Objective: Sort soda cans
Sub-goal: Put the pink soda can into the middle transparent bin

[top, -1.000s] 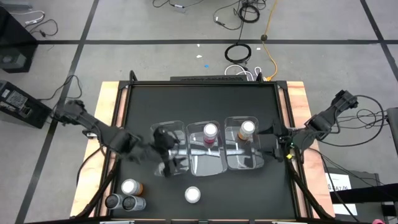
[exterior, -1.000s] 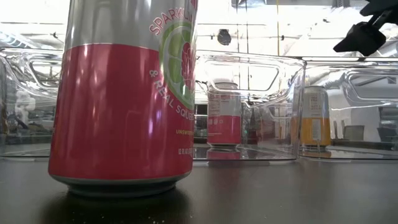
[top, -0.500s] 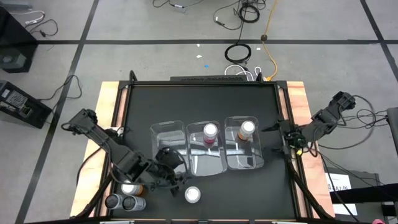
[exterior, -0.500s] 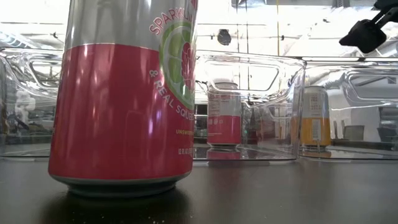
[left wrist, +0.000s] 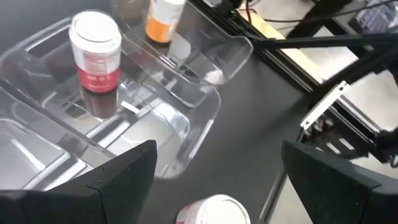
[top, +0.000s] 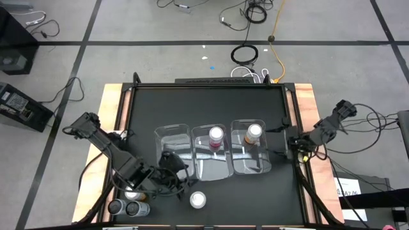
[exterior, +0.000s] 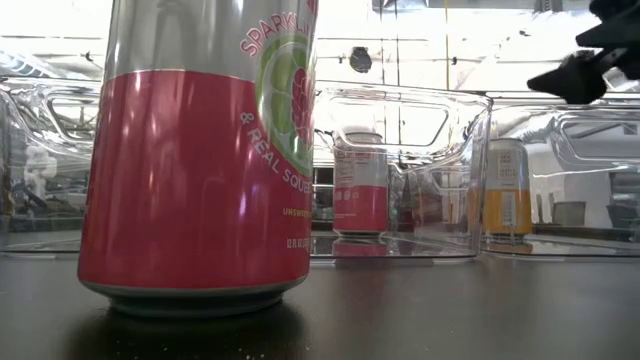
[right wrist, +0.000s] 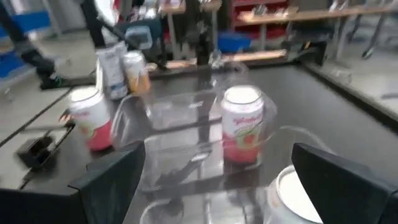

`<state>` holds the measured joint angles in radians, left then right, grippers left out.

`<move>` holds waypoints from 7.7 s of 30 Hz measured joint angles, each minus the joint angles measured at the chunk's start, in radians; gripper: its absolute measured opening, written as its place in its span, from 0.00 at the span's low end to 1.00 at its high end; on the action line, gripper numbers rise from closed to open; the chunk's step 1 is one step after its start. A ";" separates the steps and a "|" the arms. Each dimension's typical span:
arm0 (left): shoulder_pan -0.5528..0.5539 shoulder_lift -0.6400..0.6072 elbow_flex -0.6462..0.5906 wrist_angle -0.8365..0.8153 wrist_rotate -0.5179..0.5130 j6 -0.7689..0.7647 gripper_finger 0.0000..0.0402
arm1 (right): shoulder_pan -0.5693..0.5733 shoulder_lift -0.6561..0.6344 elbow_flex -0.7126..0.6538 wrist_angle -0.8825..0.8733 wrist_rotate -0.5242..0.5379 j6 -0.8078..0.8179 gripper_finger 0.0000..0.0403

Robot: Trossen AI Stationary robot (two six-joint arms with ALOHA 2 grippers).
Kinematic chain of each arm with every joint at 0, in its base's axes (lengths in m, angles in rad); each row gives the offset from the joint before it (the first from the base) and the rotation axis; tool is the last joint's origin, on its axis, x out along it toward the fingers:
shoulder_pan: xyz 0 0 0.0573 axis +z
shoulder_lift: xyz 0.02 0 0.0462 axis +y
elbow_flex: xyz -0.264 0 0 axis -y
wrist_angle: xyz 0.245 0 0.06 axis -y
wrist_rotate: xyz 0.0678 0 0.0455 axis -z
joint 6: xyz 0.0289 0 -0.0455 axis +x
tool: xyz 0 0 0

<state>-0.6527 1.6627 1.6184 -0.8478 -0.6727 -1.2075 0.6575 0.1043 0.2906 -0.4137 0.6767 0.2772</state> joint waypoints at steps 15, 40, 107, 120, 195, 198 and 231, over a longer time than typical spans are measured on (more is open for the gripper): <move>0.107 0.000 0.000 -0.007 0.003 -0.012 0.88 | -0.231 -0.104 -0.105 -0.001 -0.019 -0.088 0.99; 0.130 0.000 0.000 0.001 0.018 -0.010 0.88 | -0.537 -0.104 -0.196 0.261 -0.599 -0.161 0.99; 0.018 0.544 0.656 -0.478 0.572 -0.850 0.88 | -0.536 -0.101 -0.177 0.091 -0.735 -0.090 0.99; 0.023 0.544 0.655 -0.478 0.570 -0.798 0.88 | -0.536 -0.101 -0.177 0.095 -0.735 -0.042 0.99; 0.116 0.578 0.648 -0.471 0.698 -0.808 0.88 | -0.536 -0.101 -0.178 0.092 -0.761 -0.011 0.99; 0.116 0.591 0.648 -0.470 0.698 -0.820 0.88 | -0.536 -0.101 -0.178 0.092 -0.761 -0.012 0.99; 0.117 0.626 0.648 -0.436 0.710 -0.800 0.88 | -0.536 -0.101 -0.178 0.092 -0.759 -0.020 0.99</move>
<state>-0.5362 2.2887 2.2662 -1.2836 0.0372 -2.0079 0.1211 0.0032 0.1127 -0.3214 -0.0818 0.2573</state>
